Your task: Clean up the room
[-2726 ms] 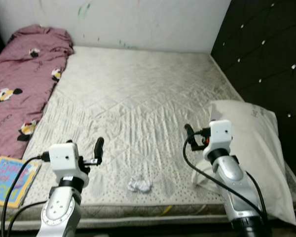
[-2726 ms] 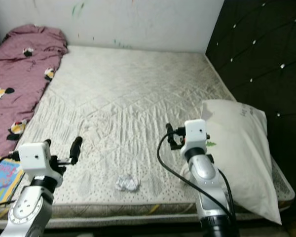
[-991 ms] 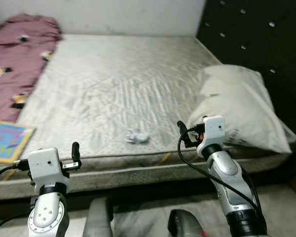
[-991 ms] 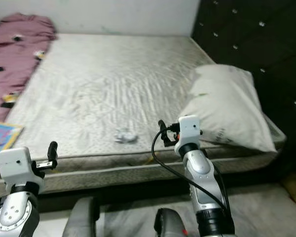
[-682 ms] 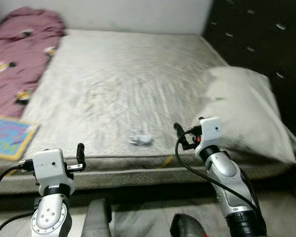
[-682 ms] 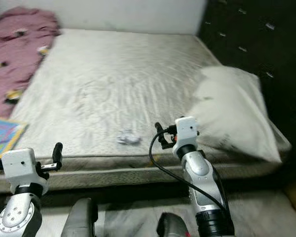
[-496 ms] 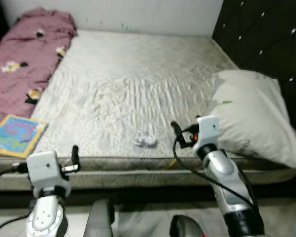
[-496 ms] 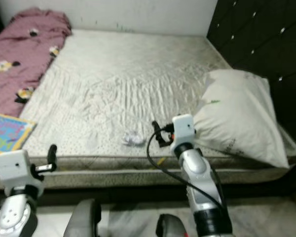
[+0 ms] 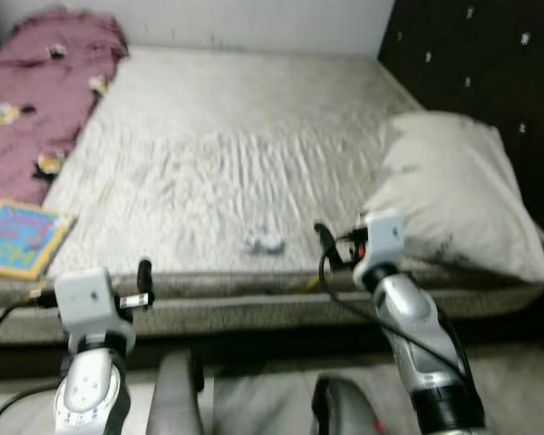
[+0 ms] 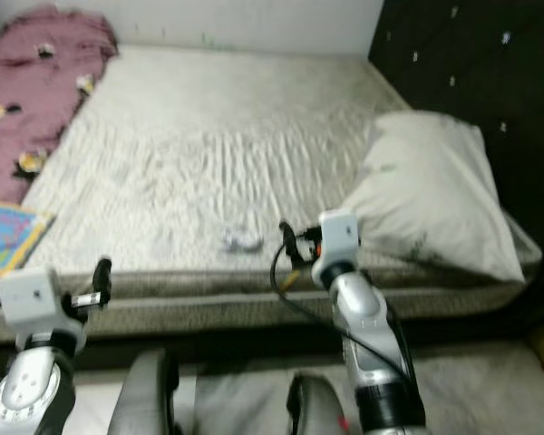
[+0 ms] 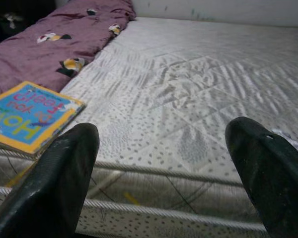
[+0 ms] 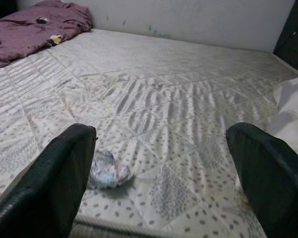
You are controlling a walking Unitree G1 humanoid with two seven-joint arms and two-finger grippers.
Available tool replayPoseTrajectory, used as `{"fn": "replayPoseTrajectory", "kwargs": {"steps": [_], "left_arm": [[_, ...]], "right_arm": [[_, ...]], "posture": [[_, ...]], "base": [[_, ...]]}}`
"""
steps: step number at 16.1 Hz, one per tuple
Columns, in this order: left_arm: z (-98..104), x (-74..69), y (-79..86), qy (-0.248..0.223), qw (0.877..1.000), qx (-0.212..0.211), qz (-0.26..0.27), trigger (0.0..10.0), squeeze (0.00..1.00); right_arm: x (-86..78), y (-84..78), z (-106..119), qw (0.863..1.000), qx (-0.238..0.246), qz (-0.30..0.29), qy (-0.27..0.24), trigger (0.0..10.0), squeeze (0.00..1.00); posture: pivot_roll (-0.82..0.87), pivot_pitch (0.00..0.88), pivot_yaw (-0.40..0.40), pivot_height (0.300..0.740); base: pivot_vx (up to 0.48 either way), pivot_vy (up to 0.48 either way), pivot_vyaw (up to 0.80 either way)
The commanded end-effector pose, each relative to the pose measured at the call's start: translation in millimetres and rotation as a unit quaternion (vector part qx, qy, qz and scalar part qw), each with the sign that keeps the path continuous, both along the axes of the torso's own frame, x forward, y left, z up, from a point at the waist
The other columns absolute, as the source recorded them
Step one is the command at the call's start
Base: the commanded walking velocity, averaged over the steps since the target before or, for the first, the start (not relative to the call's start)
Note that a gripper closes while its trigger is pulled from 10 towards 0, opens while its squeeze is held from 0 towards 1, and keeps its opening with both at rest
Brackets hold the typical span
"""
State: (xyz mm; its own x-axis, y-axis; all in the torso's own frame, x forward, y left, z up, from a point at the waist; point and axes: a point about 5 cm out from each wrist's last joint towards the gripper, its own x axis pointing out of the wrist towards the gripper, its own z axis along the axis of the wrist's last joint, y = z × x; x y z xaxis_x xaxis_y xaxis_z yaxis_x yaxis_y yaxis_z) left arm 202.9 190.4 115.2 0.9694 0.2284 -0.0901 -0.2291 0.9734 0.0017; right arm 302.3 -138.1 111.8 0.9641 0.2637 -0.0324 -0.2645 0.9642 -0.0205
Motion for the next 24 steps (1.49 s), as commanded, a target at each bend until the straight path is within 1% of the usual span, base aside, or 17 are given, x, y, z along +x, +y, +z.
{"fn": "replayPoseTrajectory", "kwargs": {"steps": [1, 4, 5, 8, 13, 21, 24], "left_arm": [[0.9, 1.2, -3.2, -0.004, 1.0, -0.004, -0.014, 10.0, 0.0], [1.3, 1.3, -4.5, -0.006, 1.0, -0.004, -0.021, 10.0, 0.0], [1.4, 1.5, -5.0, -0.006, 1.0, -0.005, -0.022, 10.0, 0.0], [1.2, 1.3, -5.5, -0.006, 1.0, -0.006, -0.022, 10.0, 0.0], [0.5, 0.9, -6.0, -0.005, 1.0, -0.007, -0.025, 10.0, 0.0], [-0.9, 1.5, -7.7, -0.003, 1.0, -0.008, -0.03, 10.0, 0.0], [-4.0, -2.9, -4.8, 0.017, 1.0, -0.003, -0.012, 10.0, 0.0]], "right_arm": [[1.1, -0.5, 1.0, 1.0, -0.001, 0.003, 0.001, 10.0, 0.0], [0.8, 1.6, 1.8, 1.0, 0.002, 0.015, -0.001, 10.0, 0.0], [0.6, 2.6, 2.5, 1.0, -0.008, 0.025, -0.004, 10.0, 0.0], [-1.0, 6.0, 4.1, 0.999, -0.01, 0.037, -0.012, 10.0, 0.0], [-0.2, 4.3, 2.7, 0.999, -0.007, 0.034, -0.008, 10.0, 0.0], [0.8, 5.8, 2.2, 0.999, -0.01, 0.046, -0.008, 10.0, 0.0], [4.1, 11.8, -3.5, 0.998, -0.008, 0.067, 0.011, 10.0, 0.0]], "posture": [[0.04, 0.003, -0.078, 0.558], [0.04, 0.003, -0.078, 0.558], [0.03, 0.004, -0.08, 0.558], [0.03, 0.004, -0.081, 0.558], [0.03, 0.002, -0.081, 0.558], [0.04, 0.0, -0.089, 0.558], [0.07, 0.007, -0.101, 0.558]], "base": [[0.0, 0.0, 0.0], [0.305, 0.0, 0.0], [0.33, 0.0, 0.0], [0.329, 0.0, 0.79], [0.316, 0.0, 0.0], [0.324, 0.0, 0.0], [0.0, 0.0, 0.0]]}}
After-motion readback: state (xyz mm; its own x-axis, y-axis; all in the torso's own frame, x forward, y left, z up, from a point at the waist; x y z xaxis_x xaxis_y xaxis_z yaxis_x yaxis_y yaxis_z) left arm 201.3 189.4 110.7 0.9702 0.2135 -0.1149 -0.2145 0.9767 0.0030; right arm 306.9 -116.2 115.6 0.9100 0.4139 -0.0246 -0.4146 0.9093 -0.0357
